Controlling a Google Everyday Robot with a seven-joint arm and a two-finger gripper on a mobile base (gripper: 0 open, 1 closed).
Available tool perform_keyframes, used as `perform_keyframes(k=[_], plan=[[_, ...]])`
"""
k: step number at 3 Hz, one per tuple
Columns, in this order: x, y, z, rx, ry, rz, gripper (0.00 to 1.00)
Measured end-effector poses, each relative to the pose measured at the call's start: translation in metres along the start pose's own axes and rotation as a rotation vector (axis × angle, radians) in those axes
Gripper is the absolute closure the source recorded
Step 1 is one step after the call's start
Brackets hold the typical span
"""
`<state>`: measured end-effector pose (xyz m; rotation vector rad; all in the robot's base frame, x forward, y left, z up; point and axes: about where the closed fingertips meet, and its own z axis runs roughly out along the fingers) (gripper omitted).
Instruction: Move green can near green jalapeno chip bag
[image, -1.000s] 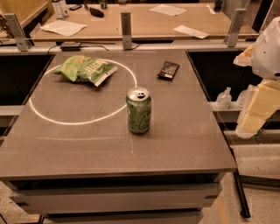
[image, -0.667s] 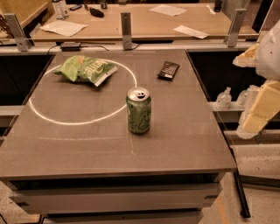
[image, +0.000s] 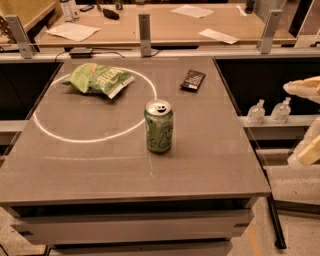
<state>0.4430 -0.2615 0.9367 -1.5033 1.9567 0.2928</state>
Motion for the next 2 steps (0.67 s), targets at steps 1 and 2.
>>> perform_keyframes(k=[1,2], plan=[[-0.010,0.006,0.004,0.007,-0.233,0.019,0.00],[-0.047,0.015,0.001,-0.003,-0.450,0.011,0.00]])
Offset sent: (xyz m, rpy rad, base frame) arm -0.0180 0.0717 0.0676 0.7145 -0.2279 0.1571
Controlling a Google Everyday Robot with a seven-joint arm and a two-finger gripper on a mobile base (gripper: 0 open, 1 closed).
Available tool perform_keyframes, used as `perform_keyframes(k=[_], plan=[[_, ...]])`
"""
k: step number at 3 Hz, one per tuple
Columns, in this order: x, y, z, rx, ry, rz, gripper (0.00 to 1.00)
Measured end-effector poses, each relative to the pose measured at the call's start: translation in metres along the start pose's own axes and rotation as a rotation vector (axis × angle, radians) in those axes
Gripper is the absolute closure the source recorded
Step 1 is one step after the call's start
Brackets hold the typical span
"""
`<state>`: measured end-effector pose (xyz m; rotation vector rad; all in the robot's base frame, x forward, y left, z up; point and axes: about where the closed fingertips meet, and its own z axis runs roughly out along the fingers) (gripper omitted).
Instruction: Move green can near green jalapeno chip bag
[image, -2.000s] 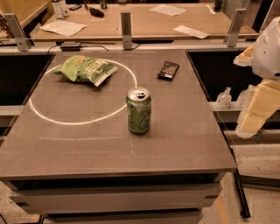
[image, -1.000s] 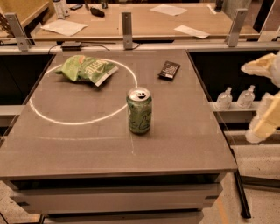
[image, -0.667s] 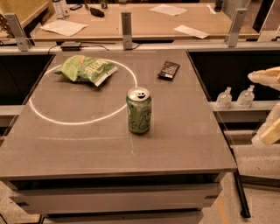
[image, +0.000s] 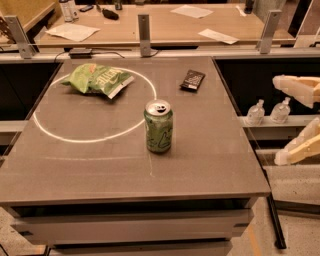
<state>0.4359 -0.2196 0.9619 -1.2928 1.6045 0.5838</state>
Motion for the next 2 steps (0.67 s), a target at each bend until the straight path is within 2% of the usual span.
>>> perform_keyframes(k=[1,2], plan=[[-0.0198,0.0023,0.0026,-0.009,-0.061,0.004,0.00],[-0.0184,0.0022,0.0026,-0.009,-0.056,0.003,0.00]])
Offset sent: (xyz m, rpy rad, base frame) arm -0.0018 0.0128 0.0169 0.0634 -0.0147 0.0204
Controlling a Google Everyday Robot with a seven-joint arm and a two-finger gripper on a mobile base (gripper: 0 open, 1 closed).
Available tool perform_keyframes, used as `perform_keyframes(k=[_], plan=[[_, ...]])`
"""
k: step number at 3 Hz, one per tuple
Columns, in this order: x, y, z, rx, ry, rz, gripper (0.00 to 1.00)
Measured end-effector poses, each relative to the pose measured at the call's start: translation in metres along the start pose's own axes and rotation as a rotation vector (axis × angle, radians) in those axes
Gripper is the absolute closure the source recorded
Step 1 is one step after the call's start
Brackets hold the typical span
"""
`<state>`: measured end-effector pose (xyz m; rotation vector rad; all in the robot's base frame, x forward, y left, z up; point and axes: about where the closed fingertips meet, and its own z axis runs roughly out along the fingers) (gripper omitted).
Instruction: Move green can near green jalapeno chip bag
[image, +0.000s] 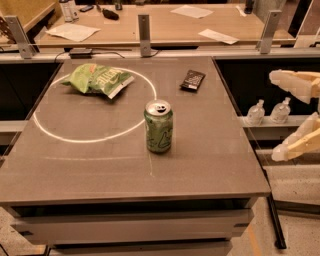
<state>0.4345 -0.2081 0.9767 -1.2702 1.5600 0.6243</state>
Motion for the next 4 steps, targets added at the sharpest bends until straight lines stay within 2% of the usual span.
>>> perform_keyframes(k=[1,3,4], plan=[[0.002,0.014,0.020,-0.015,-0.001,0.048,0.00],[0.001,0.040,0.087,-0.067,-0.097,0.102,0.00],[0.013,0.036,0.114,-0.082,-0.110,0.112,0.00]])
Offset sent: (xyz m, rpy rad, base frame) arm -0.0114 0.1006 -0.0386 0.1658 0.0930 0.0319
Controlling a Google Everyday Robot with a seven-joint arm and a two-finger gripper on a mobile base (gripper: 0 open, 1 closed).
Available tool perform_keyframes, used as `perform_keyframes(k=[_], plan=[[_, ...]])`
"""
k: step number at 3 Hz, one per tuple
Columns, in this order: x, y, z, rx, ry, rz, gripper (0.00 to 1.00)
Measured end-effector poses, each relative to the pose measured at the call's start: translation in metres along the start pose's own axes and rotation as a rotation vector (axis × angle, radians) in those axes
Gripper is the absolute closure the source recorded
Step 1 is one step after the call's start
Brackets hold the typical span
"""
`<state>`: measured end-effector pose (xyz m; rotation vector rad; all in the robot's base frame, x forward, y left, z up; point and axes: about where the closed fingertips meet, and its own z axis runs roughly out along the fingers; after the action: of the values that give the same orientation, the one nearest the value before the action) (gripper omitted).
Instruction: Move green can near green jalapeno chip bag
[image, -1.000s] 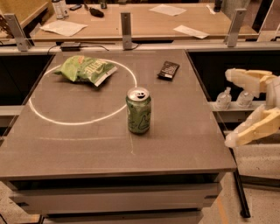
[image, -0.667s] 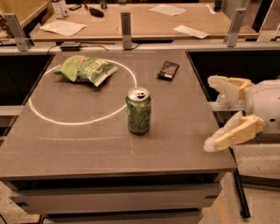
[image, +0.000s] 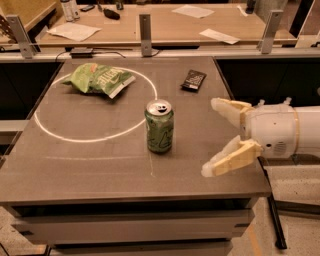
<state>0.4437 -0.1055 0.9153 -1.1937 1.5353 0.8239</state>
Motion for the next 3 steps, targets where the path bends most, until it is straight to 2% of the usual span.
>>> perform_keyframes(k=[1,3], plan=[[0.013,-0.010,0.017,-0.015,-0.019,0.012,0.00],[0.016,-0.022,0.060,-0.087,-0.085,0.004,0.00]])
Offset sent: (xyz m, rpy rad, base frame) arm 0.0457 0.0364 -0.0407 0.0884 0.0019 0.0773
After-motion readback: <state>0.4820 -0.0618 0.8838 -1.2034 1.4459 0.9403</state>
